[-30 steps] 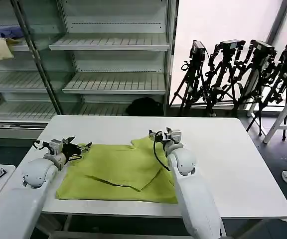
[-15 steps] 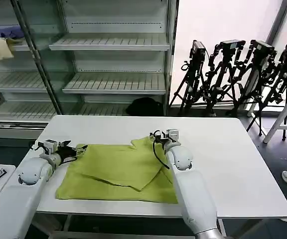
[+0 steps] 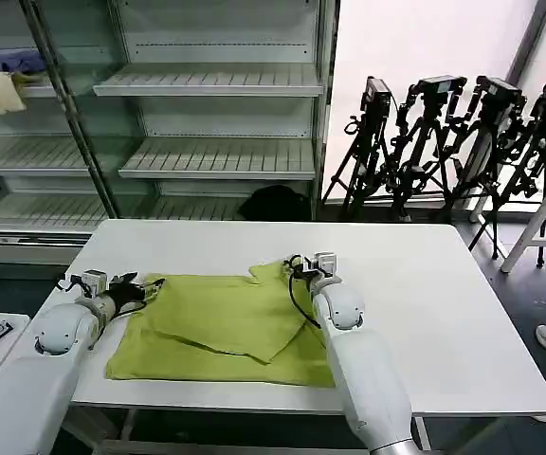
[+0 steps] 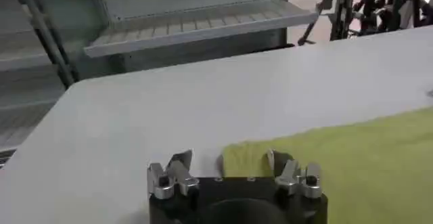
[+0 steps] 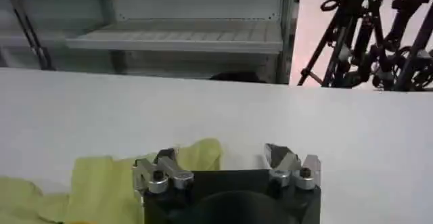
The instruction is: Fold and organize the clothes.
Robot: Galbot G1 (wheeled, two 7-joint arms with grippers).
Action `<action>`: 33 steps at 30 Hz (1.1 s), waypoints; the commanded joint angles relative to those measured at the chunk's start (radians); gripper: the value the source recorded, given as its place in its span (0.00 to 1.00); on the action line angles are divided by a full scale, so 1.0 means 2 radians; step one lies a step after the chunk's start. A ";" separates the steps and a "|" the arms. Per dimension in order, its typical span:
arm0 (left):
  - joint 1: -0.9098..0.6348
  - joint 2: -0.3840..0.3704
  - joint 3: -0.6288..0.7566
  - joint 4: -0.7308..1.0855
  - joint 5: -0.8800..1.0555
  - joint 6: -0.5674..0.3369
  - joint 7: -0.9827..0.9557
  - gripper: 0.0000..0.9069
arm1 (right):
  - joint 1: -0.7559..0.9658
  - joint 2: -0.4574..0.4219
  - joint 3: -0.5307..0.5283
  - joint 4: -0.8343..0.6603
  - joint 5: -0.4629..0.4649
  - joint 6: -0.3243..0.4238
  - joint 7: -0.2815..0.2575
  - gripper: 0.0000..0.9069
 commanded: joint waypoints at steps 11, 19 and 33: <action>-0.004 -0.009 -0.001 0.020 -0.001 0.000 0.001 0.42 | -0.007 0.007 -0.007 0.000 -0.030 -0.001 -0.005 0.10; -0.005 -0.013 -0.003 0.013 -0.008 -0.001 0.004 0.01 | -0.013 0.008 -0.006 0.010 -0.031 0.001 -0.006 0.00; 0.007 -0.013 -0.032 -0.042 -0.051 -0.001 -0.013 0.01 | -0.042 -0.017 -0.016 0.117 0.050 0.001 0.029 0.00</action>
